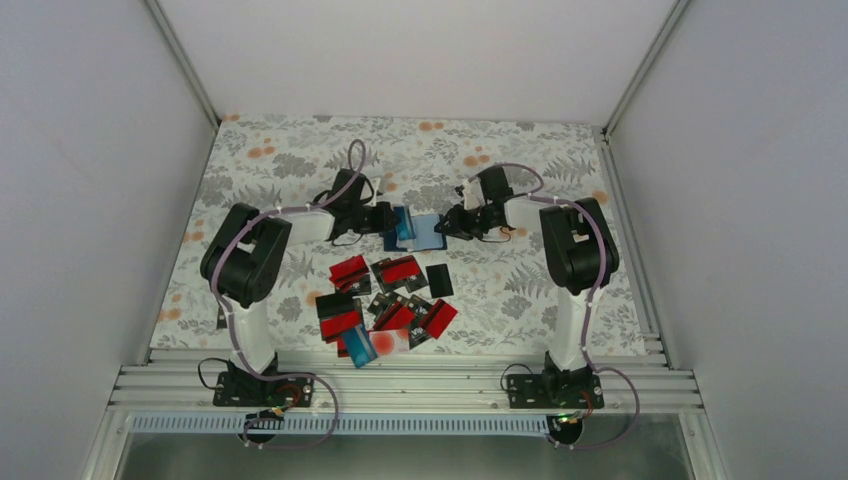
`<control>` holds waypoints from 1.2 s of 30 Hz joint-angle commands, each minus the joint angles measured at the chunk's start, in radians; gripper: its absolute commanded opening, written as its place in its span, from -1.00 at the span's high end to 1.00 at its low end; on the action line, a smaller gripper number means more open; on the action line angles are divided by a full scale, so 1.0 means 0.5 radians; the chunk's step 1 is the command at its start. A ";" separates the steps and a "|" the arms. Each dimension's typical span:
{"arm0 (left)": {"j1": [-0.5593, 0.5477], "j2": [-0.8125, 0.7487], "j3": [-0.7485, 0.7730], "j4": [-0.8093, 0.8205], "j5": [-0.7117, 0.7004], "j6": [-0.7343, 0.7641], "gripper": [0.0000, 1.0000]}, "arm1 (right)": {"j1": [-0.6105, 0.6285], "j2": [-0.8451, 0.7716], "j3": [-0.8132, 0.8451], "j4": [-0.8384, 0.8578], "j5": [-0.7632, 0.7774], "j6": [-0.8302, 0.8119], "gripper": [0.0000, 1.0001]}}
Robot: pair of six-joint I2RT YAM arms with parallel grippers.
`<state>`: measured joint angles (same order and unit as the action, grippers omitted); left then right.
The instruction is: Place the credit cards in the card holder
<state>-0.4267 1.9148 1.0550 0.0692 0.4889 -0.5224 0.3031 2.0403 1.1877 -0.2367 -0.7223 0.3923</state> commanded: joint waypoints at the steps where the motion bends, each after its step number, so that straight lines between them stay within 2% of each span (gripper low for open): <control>1: 0.025 0.097 -0.008 -0.018 0.149 -0.118 0.95 | 0.014 0.062 -0.122 -0.018 0.135 0.002 0.51; 9: 0.078 0.135 -0.112 0.189 0.398 -0.281 0.95 | 0.014 0.067 -0.185 0.022 0.134 0.003 0.52; 17: 0.123 0.091 -0.179 0.262 0.483 -0.339 0.95 | 0.014 0.077 -0.185 0.026 0.136 0.007 0.52; 29: 0.143 0.132 -0.260 0.427 0.644 -0.622 0.95 | 0.014 0.093 -0.195 0.032 0.144 0.010 0.51; 36: 0.145 0.148 -0.205 0.268 0.714 -0.599 0.95 | 0.014 0.121 -0.163 0.025 0.129 0.019 0.52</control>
<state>-0.3599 1.9713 0.9379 0.2489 0.8024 -0.8196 0.2996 2.0296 1.1355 -0.1452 -0.7410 0.3996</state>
